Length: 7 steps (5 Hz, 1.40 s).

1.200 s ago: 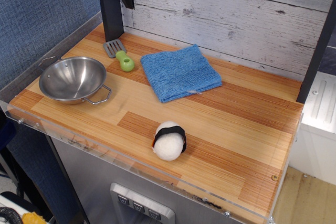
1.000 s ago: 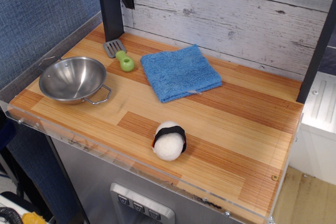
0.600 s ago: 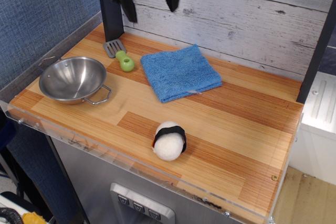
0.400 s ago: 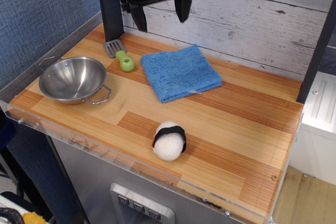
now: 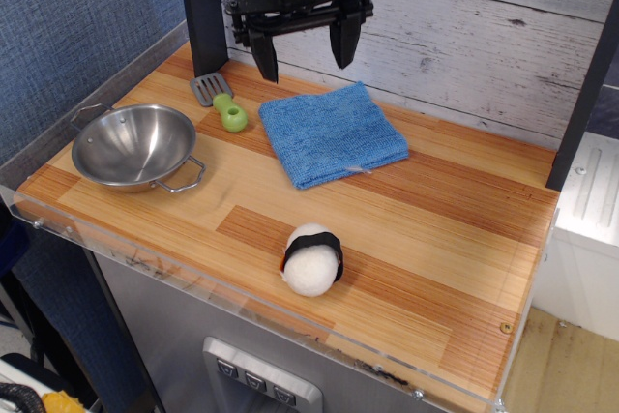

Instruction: Move the blue towel to the front right corner of the table

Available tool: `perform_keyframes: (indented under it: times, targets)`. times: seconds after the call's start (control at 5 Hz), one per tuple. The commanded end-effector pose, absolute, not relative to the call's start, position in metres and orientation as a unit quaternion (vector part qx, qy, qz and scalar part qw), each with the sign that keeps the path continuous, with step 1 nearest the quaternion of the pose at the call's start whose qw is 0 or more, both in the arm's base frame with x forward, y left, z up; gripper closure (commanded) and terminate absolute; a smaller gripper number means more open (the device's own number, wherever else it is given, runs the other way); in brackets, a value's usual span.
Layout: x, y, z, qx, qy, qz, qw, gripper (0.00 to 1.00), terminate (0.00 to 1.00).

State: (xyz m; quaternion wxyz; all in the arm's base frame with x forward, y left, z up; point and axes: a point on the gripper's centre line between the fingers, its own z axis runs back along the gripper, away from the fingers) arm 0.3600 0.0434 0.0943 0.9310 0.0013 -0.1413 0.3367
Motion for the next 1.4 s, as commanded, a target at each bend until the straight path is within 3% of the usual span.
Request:
perform_keyframes:
  times: [0.0, 0.4, 0.8, 1.2]
  targets:
    - [0.366, 0.055, 0.081, 0.003, -0.135, 0.341, 0.930, 0.00, 0.00]
    - [0.379, 0.060, 0.061, 0.021, -0.122, 0.343, 0.931, 0.00, 0.00]
    - [0.392, 0.041, 0.055, 0.027, -0.128, 0.332, 0.934, 0.00, 0.00]
    - [0.396, 0.026, 0.043, 0.014, -0.114, 0.319, 0.941, 0.00, 0.00]
